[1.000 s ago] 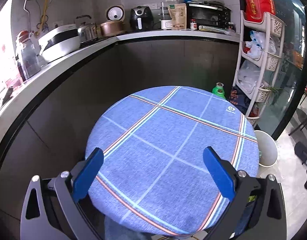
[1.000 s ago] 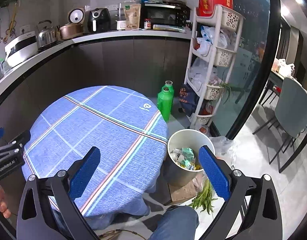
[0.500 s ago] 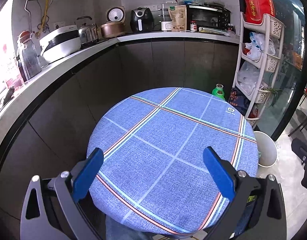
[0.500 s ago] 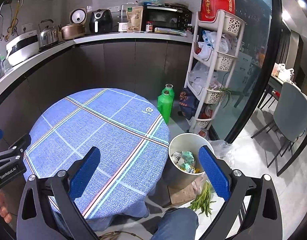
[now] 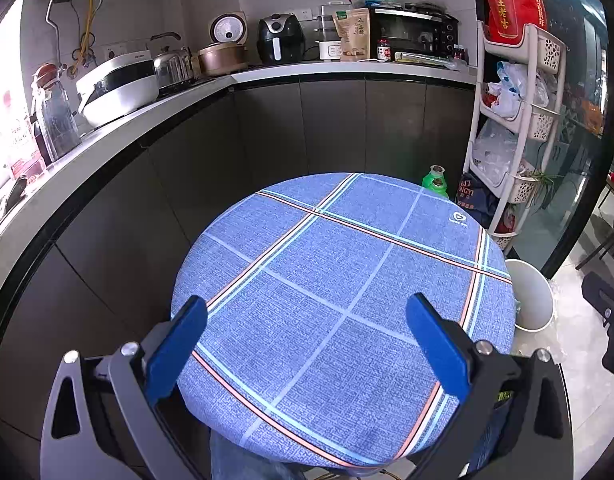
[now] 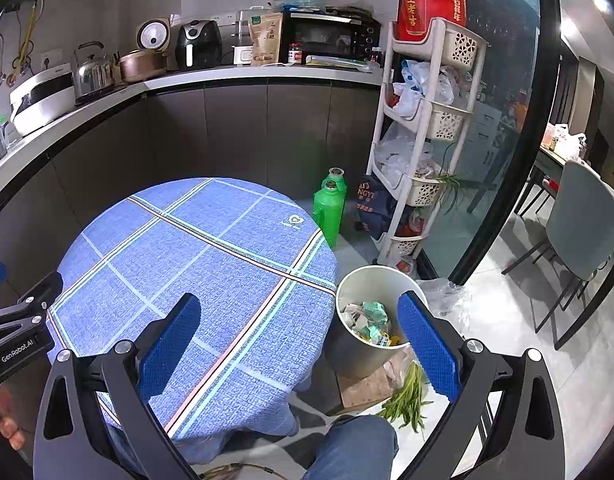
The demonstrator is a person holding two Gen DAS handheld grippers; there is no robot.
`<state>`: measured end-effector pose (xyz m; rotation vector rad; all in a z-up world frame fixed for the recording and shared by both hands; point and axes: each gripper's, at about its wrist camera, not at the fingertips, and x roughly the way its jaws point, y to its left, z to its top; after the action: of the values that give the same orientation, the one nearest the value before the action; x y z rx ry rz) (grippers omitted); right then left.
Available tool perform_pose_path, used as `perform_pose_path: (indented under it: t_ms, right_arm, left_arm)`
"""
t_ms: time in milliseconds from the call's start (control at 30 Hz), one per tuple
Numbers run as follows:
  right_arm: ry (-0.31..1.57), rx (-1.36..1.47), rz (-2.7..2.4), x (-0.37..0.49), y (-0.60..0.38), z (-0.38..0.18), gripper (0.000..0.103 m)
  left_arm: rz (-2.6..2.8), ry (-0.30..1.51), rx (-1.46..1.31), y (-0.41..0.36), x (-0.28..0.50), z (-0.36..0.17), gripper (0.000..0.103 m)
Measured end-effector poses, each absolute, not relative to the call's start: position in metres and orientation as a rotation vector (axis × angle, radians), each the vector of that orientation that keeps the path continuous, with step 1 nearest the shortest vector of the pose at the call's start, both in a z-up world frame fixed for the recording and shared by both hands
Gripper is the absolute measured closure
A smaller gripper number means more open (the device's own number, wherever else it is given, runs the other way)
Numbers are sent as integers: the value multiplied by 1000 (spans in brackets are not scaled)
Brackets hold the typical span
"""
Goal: Collect trash
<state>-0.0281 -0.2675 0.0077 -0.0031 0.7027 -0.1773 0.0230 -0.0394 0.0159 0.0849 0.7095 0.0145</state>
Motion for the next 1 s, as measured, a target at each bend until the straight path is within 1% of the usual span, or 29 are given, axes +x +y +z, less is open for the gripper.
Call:
perform_pose_path:
  t_ms: [1000]
  right_arm:
    - [711,8,-186,-27,-270,3,8]
  left_arm:
    - [9,717,91,-39,28,12,3]
